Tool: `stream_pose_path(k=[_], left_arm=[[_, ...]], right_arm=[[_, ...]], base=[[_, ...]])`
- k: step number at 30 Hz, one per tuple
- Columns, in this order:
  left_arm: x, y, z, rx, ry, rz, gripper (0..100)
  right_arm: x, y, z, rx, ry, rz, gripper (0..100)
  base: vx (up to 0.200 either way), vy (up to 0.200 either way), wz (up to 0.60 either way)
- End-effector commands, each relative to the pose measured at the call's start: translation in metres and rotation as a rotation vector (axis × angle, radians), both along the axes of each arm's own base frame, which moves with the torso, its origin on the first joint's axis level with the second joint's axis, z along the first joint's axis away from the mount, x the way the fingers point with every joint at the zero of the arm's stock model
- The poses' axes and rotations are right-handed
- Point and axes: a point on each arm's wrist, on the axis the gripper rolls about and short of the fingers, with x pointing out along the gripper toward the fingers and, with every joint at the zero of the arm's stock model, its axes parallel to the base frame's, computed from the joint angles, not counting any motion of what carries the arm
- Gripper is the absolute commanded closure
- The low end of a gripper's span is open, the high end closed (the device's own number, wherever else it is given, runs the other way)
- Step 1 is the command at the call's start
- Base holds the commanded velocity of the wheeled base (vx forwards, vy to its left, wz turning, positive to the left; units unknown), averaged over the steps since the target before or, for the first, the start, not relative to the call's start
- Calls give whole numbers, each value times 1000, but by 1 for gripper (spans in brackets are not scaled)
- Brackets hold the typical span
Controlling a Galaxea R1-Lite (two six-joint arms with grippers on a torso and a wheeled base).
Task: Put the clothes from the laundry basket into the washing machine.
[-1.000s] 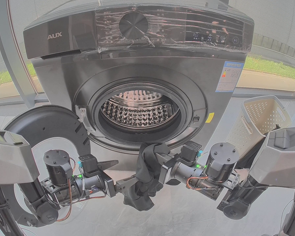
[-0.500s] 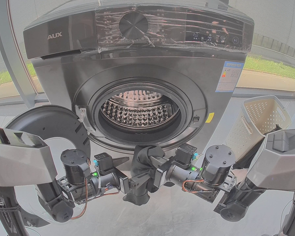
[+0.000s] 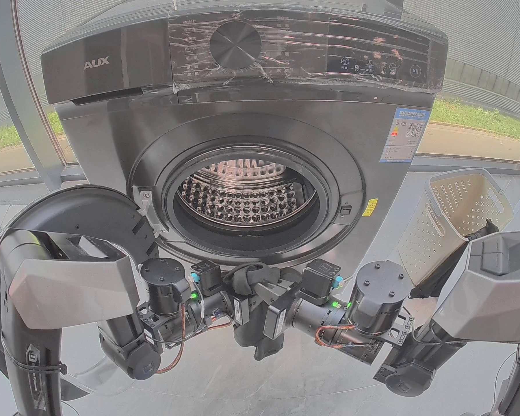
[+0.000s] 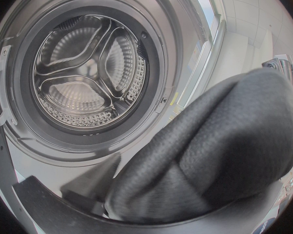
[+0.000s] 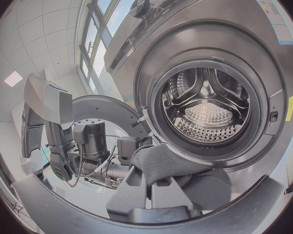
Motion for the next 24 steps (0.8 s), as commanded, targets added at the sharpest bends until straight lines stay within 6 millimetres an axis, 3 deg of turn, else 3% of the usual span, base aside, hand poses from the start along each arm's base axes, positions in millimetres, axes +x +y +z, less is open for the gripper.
stream_pose_path(k=[1, 7, 8, 13, 14, 18, 24], left_arm=[[6, 0, -4, -3, -4, 21, 100], [3, 16, 19, -28, -39, 80, 100], [-3, 23, 31, -39, -54, 100, 100], [-18, 30, 47, -59, -62, 101, 100], [-19, 30, 48, -59, -62, 103, 100], [-18, 31, 48, -57, -65, 145, 100], [-18, 36, 53, -66, -73, 226, 100]], right_arm=[[3, -2, -1, -4, 4, -14, 100], [4, -6, -1, -8, 7, -26, 100], [1, -10, -4, -24, 21, -29, 100], [-7, -19, -19, -81, 68, -28, 100], [-8, -19, -20, -86, 71, -26, 0], [-8, -21, -18, -81, 68, -29, 0], [-20, -71, -24, -160, 145, -111, 0]], base=[[0, 0, 0], [0, 0, 0], [0, 0, 0], [0, 0, 0], [0, 0, 0], [0, 0, 0], [0, 0, 0]])
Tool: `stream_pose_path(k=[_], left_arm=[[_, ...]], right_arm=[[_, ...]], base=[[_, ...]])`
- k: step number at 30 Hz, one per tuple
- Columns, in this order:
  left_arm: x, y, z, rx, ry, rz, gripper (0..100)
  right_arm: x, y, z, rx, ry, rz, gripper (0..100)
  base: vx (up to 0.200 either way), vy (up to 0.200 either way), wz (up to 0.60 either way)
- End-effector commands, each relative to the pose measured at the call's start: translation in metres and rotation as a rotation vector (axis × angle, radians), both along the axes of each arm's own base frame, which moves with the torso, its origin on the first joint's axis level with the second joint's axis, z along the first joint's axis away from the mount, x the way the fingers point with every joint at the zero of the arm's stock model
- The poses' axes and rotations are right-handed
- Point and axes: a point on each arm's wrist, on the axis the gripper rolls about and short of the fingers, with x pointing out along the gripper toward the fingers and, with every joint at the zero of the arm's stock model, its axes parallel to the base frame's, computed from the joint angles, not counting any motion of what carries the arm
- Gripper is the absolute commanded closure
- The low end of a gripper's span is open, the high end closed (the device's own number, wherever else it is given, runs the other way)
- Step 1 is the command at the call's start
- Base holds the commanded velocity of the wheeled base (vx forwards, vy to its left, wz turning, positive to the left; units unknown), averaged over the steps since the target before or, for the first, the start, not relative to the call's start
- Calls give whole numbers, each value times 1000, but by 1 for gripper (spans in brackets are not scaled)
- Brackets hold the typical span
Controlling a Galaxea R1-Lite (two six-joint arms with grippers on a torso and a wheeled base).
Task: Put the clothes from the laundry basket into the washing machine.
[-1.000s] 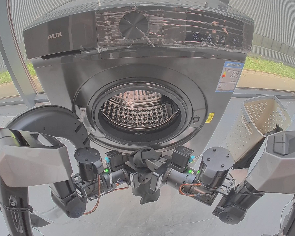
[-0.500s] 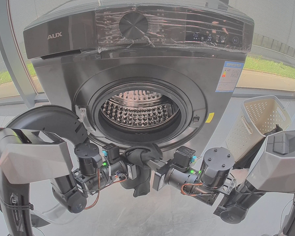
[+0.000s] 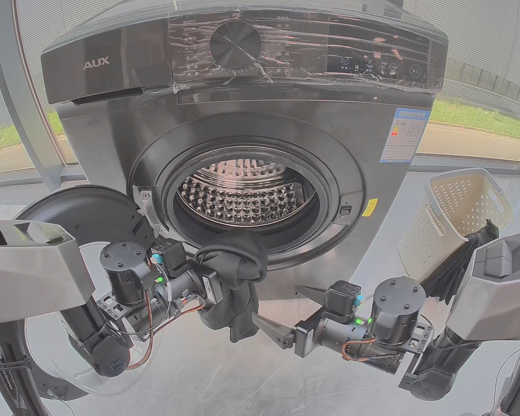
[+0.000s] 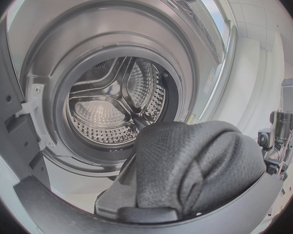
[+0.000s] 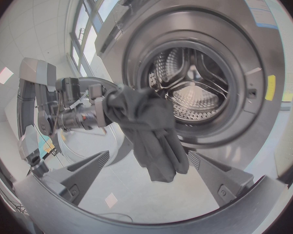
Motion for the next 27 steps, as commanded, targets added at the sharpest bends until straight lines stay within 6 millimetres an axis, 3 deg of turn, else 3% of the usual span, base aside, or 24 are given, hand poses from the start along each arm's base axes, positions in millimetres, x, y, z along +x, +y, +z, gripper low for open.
stream_pose_path(k=[1, 5, 10, 19, 27], left_arm=[[-4, 5, 8, -13, -16, 45, 100], [-12, 7, 11, 1, -20, 46, 100], [-14, 12, 23, -14, -57, 78, 100], [-6, 16, 19, 22, -69, 140, 100], [-3, 13, 9, 42, -43, 142, 100]], right_arm=[[-8, -45, -3, -58, 59, -87, 0], [-10, -78, -12, -99, 117, -175, 0], [-10, -96, -15, -111, 149, -231, 0], [-11, -101, -2, -81, 112, -247, 0], [-13, -100, -3, -86, 118, -240, 0]], base=[[0, 0, 0], [0, 0, 0], [0, 0, 0], [0, 0, 0], [150, 0, 0]])
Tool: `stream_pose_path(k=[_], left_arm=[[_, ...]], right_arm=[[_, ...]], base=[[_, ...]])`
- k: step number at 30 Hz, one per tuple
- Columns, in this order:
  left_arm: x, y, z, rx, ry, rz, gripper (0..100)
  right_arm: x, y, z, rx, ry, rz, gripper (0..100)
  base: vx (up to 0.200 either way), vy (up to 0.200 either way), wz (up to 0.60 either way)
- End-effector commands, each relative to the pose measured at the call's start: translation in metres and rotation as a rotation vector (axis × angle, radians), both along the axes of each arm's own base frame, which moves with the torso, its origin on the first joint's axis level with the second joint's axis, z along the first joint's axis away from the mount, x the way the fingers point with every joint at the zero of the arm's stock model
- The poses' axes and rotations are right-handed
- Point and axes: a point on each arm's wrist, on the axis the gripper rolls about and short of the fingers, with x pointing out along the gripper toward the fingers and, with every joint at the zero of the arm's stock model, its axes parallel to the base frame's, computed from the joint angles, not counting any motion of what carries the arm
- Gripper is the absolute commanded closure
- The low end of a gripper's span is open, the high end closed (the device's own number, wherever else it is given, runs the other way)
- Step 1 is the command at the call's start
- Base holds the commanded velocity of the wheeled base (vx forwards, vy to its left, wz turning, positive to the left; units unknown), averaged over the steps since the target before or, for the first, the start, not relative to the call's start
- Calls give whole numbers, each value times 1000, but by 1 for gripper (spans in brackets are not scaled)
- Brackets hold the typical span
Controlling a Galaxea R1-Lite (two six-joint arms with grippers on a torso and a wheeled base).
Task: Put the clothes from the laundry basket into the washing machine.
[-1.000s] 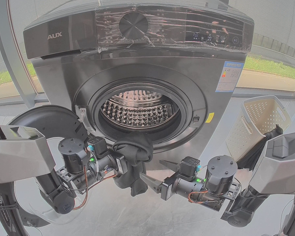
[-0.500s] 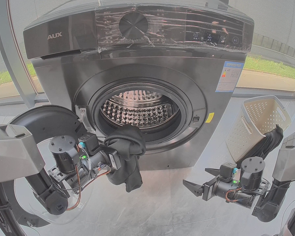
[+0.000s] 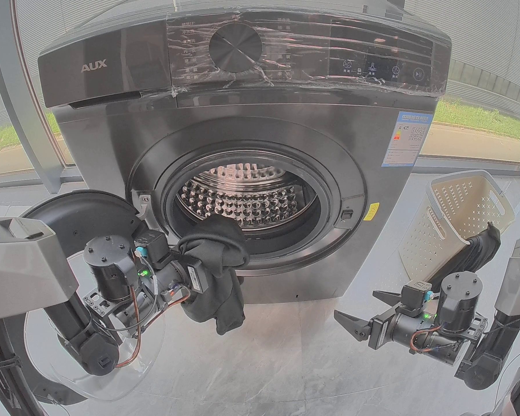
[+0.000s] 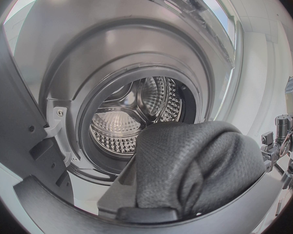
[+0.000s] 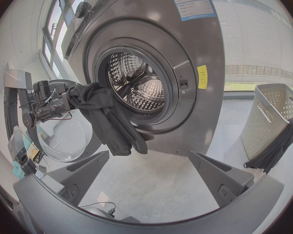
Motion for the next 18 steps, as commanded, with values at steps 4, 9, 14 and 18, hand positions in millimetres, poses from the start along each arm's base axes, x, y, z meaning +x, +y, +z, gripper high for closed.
stream_pose_path(k=[4, 9, 14, 18], left_arm=[[1, -1, -7, 10, 19, -2, 100], [-1, -6, -13, 21, 38, -16, 100], [-3, -12, -16, 25, 45, -17, 100], [-5, -18, -19, 31, 50, -8, 100]], right_arm=[[-2, 1, 1, 2, -4, 7, 0], [-2, 2, 1, 2, -4, 13, 0], [-4, 3, 1, 2, -3, 19, 0], [-6, 4, 1, 1, -1, 25, 0]], base=[[0, 0, 0], [80, 0, 0], [160, 0, 0], [0, 0, 0]])
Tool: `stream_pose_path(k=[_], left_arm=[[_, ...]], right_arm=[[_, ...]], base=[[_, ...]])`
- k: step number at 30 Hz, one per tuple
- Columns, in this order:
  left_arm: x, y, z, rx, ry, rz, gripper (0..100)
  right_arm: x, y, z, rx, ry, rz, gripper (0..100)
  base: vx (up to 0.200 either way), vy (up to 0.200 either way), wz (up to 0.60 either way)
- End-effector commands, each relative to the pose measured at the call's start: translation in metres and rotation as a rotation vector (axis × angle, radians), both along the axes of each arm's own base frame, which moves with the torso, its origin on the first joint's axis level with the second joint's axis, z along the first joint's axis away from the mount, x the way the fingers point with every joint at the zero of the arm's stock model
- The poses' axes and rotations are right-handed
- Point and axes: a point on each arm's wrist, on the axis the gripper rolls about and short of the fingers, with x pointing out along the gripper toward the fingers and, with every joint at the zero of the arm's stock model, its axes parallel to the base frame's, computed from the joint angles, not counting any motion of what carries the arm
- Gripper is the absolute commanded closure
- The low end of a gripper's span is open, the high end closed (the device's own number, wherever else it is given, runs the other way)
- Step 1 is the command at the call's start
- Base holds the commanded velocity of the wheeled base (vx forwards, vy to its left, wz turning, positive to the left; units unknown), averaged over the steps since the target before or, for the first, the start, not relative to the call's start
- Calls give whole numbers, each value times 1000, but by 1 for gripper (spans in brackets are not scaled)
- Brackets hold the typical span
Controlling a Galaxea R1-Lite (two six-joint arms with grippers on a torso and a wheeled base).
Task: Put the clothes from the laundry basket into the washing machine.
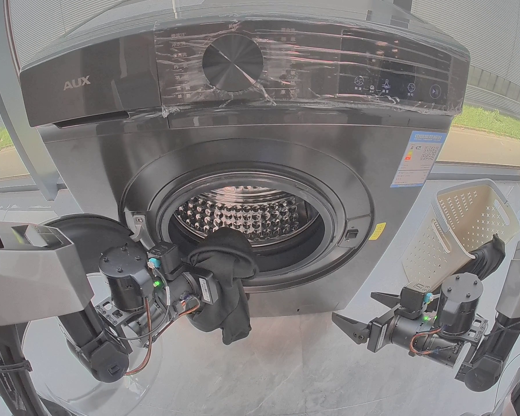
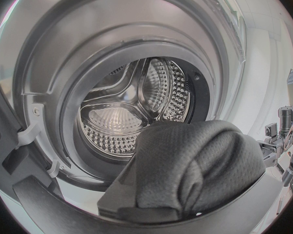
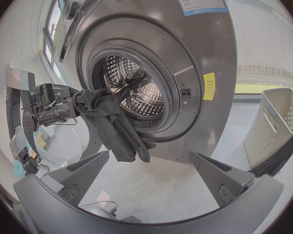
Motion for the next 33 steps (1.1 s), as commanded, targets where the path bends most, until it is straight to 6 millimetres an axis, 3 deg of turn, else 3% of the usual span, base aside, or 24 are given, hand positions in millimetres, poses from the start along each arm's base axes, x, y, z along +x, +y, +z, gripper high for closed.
stream_pose_path(k=[1, 11, 17, 25, 28, 33], left_arm=[[-1, -5, -4, 4, 7, -7, 100], [-6, -22, -2, -5, -5, -53, 100], [17, -36, -16, -12, -19, -50, 100], [30, -45, -12, -46, -58, -50, 100], [55, -61, -19, -73, -104, -16, 100], [72, -68, -27, -95, -122, 1, 100]], right_arm=[[-1, 1, 0, -2, 2, 6, 0], [-13, 8, 6, 5, -14, 35, 0], [-17, 12, 6, 4, -14, 57, 0], [-23, 19, 6, 4, -15, 95, 0], [-27, 22, 6, 5, -14, 116, 0], [-29, 21, 6, 0, -10, 117, 0]], base=[[0, 0, 0], [0, 0, 0], [0, 0, 0], [0, 0, 0], [0, 0, 0], [0, 0, 0]])
